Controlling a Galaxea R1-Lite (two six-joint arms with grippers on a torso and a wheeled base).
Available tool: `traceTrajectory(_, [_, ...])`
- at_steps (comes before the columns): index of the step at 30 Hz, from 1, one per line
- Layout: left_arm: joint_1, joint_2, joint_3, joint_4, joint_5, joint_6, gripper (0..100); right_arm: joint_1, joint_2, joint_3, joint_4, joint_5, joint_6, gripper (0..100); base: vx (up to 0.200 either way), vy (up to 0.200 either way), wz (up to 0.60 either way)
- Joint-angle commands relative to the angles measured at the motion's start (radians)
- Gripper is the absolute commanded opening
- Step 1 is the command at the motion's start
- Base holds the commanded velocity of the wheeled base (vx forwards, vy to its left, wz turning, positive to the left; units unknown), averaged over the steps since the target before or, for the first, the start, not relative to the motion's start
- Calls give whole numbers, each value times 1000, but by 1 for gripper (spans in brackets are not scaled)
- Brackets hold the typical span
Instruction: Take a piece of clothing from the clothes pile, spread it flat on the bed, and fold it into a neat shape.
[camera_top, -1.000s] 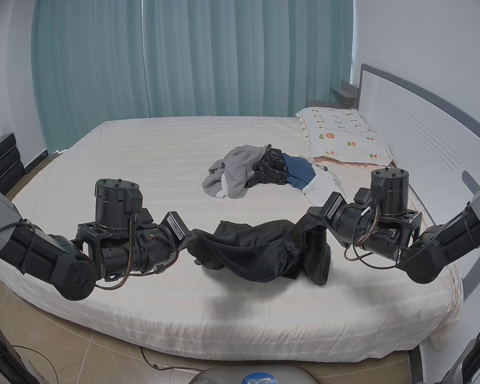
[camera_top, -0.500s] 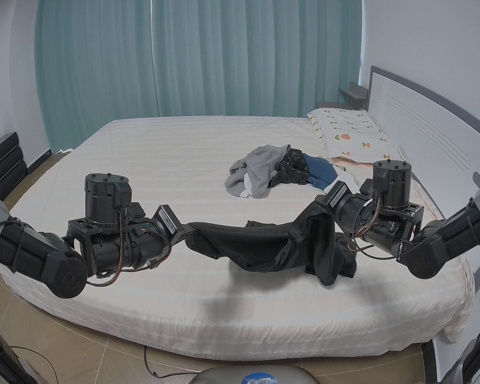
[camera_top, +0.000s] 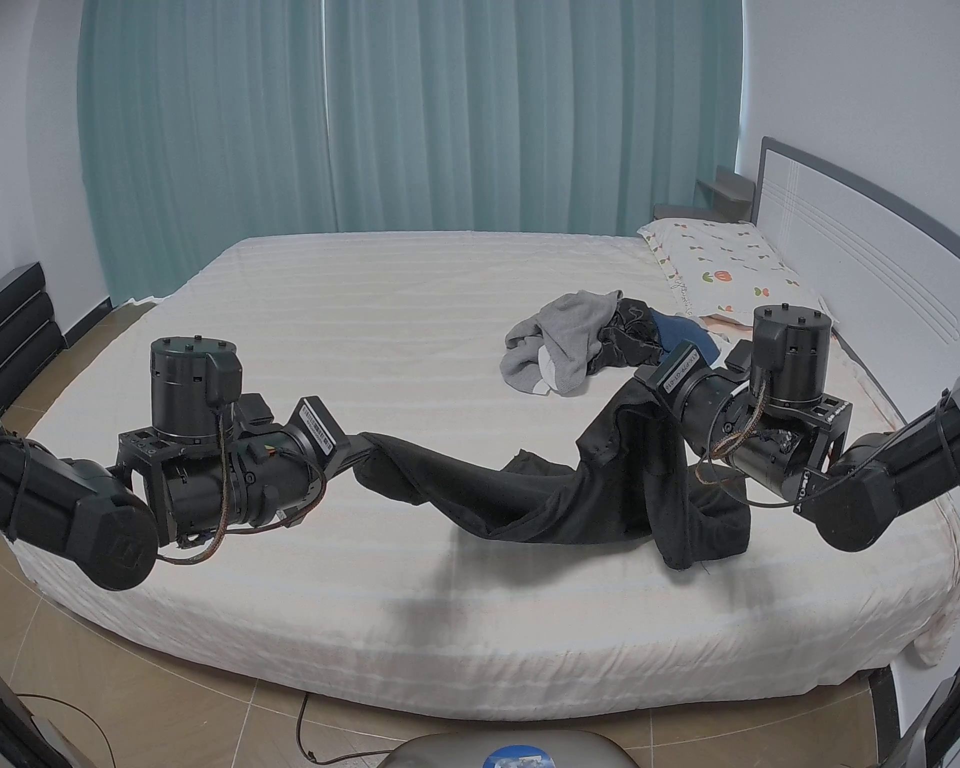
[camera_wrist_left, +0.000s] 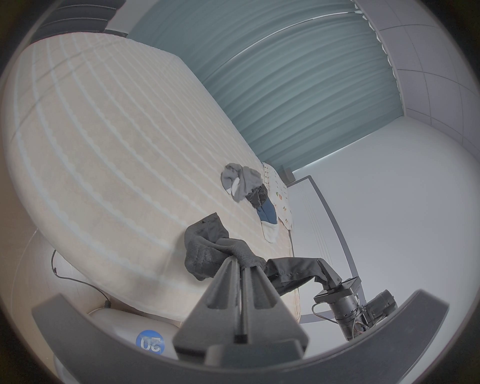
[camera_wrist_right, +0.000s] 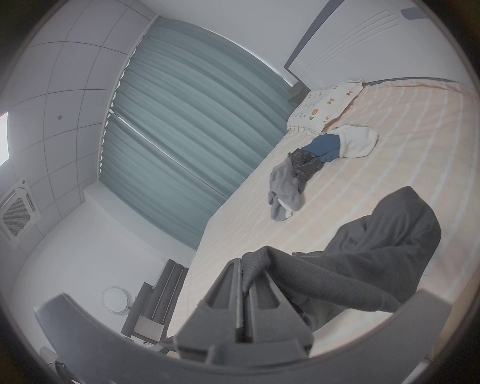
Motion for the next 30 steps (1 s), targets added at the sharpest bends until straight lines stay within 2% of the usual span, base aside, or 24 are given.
traceTrajectory(1, [9,-13,1,2,0,0,0,0,-14,2,-3,-1,0,0,0,200,0])
traceTrajectory(30, [54,-70,0,22,-1,5,0,0,-34,1,-4,7,3,0,0,200,0])
